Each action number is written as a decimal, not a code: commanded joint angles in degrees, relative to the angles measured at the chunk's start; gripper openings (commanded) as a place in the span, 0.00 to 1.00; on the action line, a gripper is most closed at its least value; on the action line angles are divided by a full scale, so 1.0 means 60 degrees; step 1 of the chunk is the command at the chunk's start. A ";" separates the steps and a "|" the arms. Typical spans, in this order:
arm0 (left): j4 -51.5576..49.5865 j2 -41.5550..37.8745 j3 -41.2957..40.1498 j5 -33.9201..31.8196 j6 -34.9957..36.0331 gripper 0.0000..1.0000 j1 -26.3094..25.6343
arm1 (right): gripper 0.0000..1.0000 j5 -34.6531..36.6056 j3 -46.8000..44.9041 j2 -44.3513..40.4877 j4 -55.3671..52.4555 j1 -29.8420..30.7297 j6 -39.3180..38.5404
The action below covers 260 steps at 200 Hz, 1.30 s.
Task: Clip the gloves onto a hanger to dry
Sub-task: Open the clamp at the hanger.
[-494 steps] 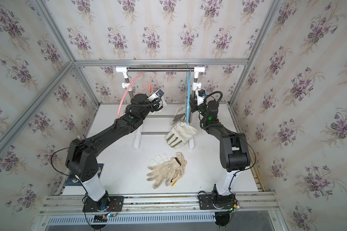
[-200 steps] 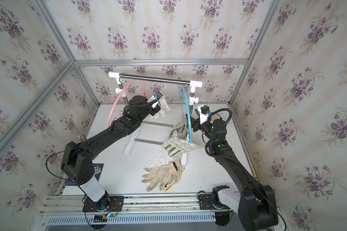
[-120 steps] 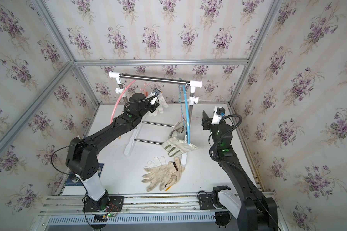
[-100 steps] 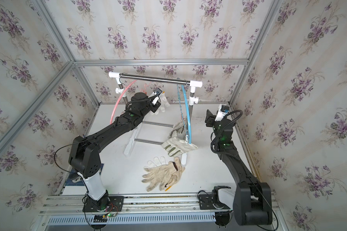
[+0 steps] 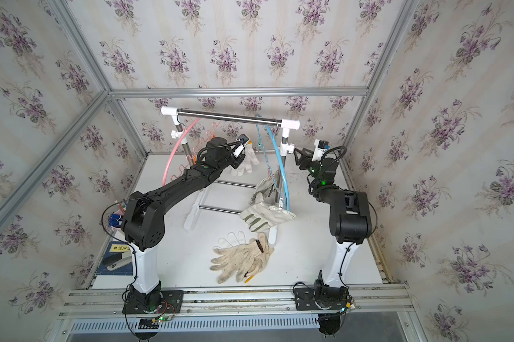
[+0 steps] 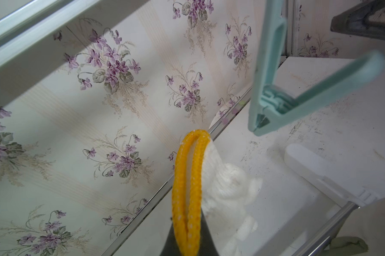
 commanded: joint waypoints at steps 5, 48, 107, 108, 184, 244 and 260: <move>-0.0029 0.0151 0.0213 0.0334 -0.0060 0.00 0.0063 | 0.61 -0.2602 0.1155 0.1098 0.1929 0.0006 0.0340; 0.0079 0.0567 0.0534 0.0394 -0.0206 0.00 0.0088 | 0.60 -0.4041 0.3122 0.2393 0.1956 0.0055 0.0195; 0.0178 0.0982 0.1351 0.0774 -0.0633 0.00 0.0035 | 0.59 -0.5808 0.5452 0.3403 0.1845 0.0532 -0.0847; 0.0177 0.0990 0.1357 0.0774 -0.0632 0.00 0.0041 | 0.59 -0.5837 0.5503 0.3427 0.1835 0.0533 -0.0829; 0.0176 0.1218 0.1510 0.0724 -0.0529 0.00 0.0006 | 0.57 -0.7126 0.7666 0.4266 0.1394 0.0795 -0.0229; 0.0321 0.0998 0.1016 0.0467 -0.0499 0.00 0.0018 | 0.57 -0.7800 0.7576 0.3763 0.1080 0.1288 -0.0270; 0.0325 0.0915 0.0874 0.0463 -0.0513 0.00 0.0018 | 0.57 -0.7838 0.7604 0.3738 0.1070 0.1335 -0.0270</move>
